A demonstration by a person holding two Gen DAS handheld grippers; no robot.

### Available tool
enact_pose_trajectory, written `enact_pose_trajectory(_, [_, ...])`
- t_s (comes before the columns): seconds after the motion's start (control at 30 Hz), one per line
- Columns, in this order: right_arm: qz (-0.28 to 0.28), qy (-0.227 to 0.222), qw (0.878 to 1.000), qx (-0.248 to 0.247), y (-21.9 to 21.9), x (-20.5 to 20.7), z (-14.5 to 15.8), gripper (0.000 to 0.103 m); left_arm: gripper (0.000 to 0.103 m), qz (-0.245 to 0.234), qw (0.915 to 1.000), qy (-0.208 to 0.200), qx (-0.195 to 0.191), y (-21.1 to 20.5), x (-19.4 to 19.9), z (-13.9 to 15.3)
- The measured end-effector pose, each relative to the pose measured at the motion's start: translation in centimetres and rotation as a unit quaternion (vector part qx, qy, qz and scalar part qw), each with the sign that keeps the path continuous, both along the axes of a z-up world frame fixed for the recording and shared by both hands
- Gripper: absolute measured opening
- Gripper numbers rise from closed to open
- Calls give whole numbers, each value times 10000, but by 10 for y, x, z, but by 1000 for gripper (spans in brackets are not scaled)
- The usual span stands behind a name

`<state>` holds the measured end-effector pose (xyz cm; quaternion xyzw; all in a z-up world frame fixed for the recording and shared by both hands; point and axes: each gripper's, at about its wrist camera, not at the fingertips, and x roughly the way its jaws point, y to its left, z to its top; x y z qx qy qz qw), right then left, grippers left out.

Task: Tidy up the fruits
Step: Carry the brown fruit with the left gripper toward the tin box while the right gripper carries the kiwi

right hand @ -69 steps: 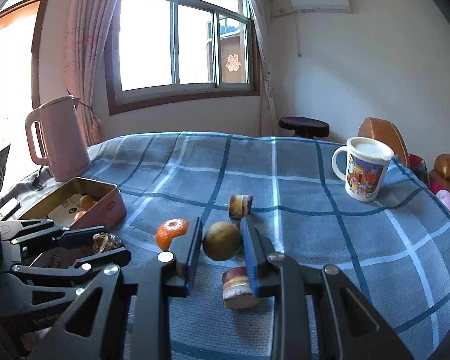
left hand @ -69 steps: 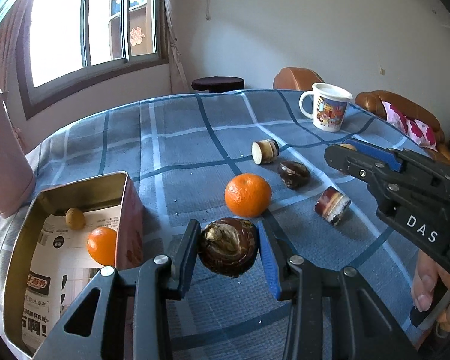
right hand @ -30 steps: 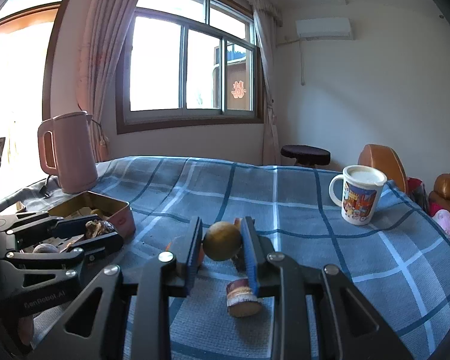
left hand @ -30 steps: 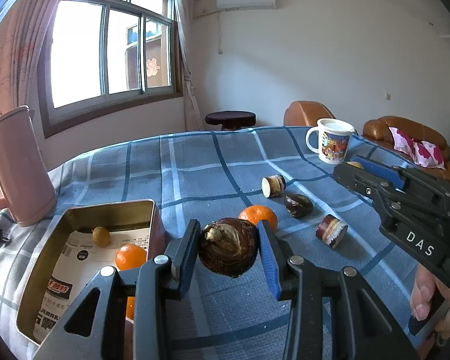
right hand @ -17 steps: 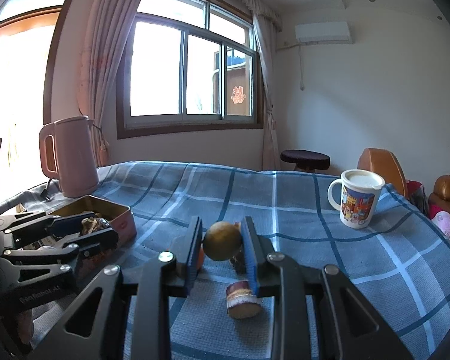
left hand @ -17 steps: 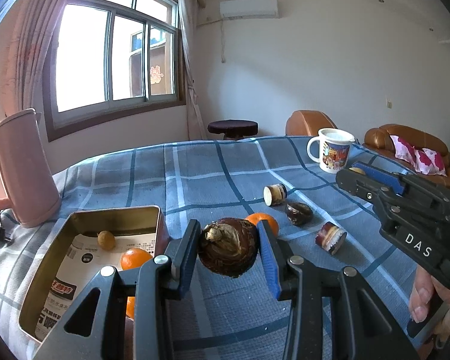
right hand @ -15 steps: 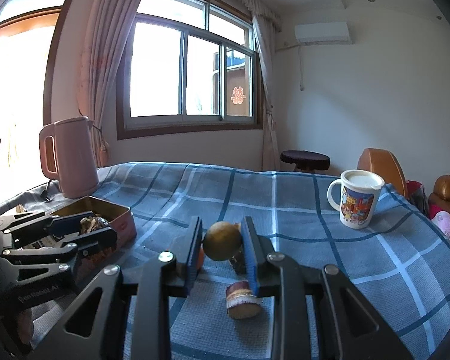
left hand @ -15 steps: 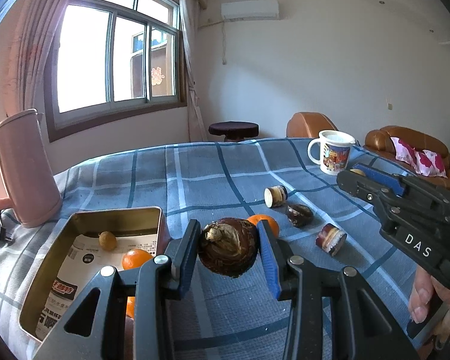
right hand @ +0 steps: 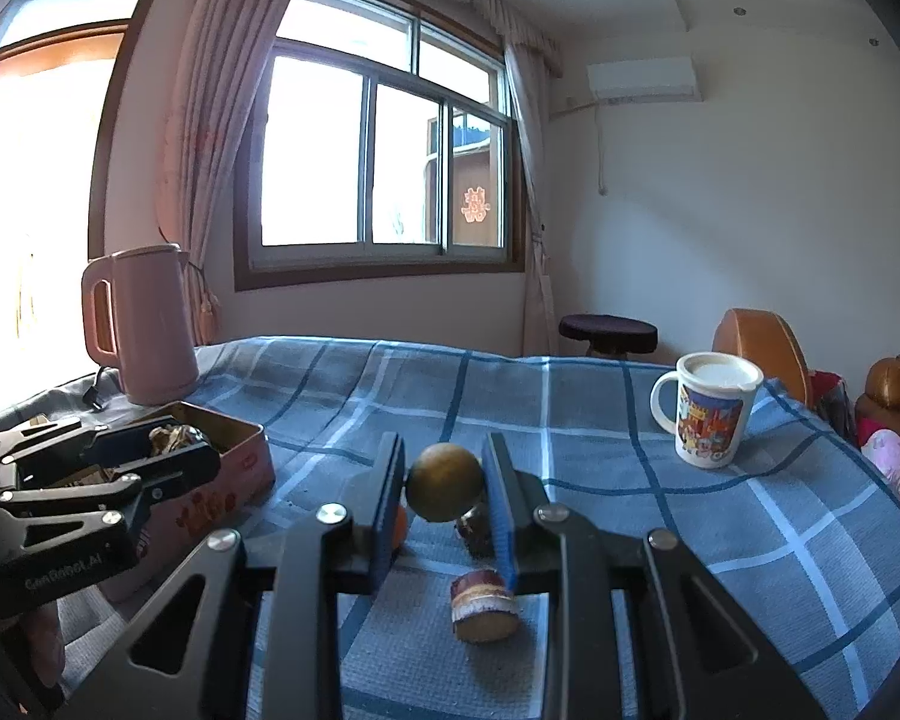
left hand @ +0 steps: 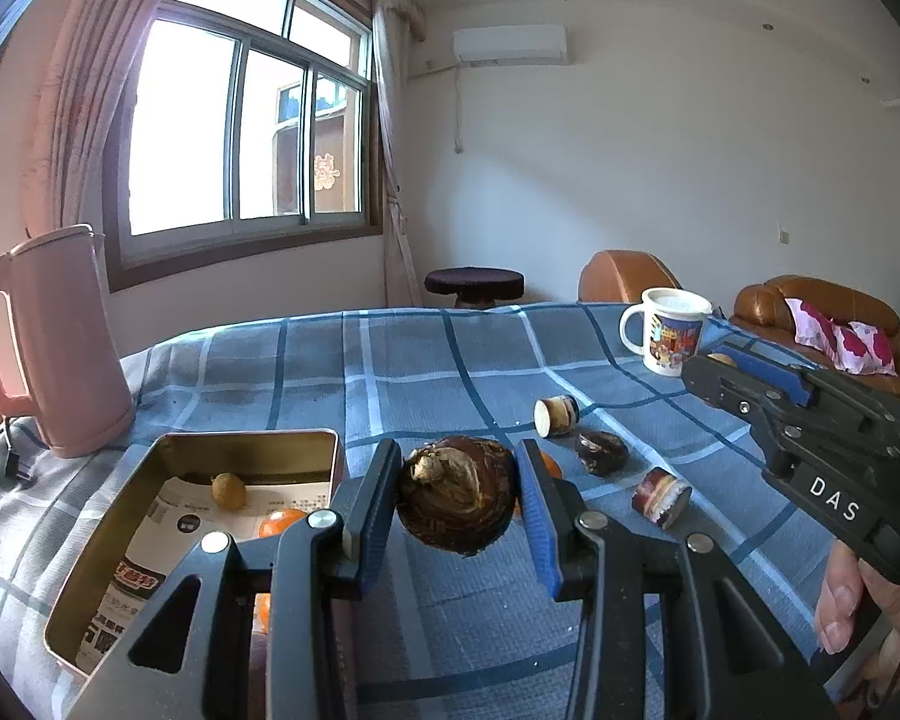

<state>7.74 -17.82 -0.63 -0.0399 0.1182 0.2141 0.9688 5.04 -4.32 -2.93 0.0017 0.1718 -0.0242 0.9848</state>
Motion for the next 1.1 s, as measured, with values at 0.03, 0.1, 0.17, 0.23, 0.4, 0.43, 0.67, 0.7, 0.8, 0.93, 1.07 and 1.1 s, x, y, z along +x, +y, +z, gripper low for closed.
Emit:
enact_pose_trajectory(0.03, [5, -21, 10000, 0, 0, -1, 0, 30, 41, 3, 10000, -19, -6, 1, 0, 0])
enact_pose_trajectory(0.1, [17, -49, 10000, 5, 1, -3, 1, 30, 41, 15, 10000, -69, -10, 1, -2, 0])
enact_pose_trajectory(0.17, [21, -78, 10000, 9, 1, -4, 1, 30, 41, 34, 9999, -111, -13, 1, -4, 1])
enact_pose_trajectory(0.23, [23, -121, 9999, 13, 0, -6, 1, 30, 41, 48, 9999, -153, -9, 1, -5, 1])
enact_pose_trajectory(0.4, [30, -124, 9999, 14, 1, -6, 1, 30, 41, 73, 9998, -187, -50, 3, -5, 2])
enact_pose_trajectory(0.43, [29, -135, 9999, 14, 0, -7, 1, 30, 41, 78, 9998, -194, -50, 3, -5, 2])
enact_pose_trajectory(0.67, [74, -327, 9994, 0, 4, -13, 1, 30, 41, 183, 9993, -327, 59, 3, -9, 3])
enact_pose_trajectory(0.7, [83, -328, 9994, -26, 5, -13, 1, 30, 41, 193, 9992, -330, 64, 4, -9, 3])
enact_pose_trajectory(0.8, [121, -298, 9995, -63, 10, -12, 1, 30, 41, 232, 9992, -312, 37, 8, -8, 4])
enact_pose_trajectory(0.93, [173, -271, 9994, -144, 18, -12, 0, 30, 41, 305, 9992, -276, 15, 15, -8, 4])
enact_pose_trajectory(1.07, [228, -271, 9991, -217, 25, -12, -1, 30, 41, 343, 9991, -246, -18, 20, -7, 4])
enact_pose_trajectory(1.1, [240, -271, 9991, -241, 28, -12, -1, 30, 41, 347, 9991, -242, -26, 21, -7, 4])
